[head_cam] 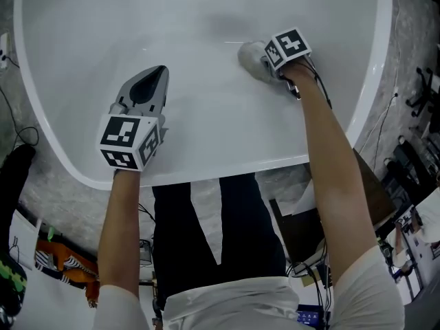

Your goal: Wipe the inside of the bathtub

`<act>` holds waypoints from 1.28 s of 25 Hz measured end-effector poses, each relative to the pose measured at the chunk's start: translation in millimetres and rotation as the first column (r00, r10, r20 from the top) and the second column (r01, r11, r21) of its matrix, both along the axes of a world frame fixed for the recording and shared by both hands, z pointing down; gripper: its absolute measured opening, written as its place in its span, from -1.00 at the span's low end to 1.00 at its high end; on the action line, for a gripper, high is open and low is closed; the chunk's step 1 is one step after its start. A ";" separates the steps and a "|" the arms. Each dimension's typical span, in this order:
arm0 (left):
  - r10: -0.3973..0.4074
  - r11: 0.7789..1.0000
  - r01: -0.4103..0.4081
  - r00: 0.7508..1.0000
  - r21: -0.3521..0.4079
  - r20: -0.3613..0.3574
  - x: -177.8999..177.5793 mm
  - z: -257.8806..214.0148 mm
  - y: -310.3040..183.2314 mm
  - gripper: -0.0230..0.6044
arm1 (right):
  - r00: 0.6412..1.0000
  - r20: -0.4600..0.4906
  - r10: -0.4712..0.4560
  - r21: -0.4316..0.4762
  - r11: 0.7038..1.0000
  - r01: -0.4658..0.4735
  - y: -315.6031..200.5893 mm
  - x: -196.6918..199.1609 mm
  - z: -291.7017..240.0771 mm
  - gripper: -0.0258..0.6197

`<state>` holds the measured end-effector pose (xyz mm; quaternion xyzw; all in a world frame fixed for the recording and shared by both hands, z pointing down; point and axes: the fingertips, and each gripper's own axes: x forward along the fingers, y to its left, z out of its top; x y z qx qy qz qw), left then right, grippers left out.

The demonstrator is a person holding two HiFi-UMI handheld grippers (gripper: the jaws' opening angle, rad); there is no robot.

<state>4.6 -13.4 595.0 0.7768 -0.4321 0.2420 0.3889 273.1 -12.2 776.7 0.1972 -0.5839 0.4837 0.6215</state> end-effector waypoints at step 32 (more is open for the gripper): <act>-0.075 0.997 0.075 0.997 0.020 -0.008 -36.5 5.7 0.8 -0.91 | 0.990 0.069 -0.127 0.010 0.992 0.127 -9.9 -70.5 44.8 -0.63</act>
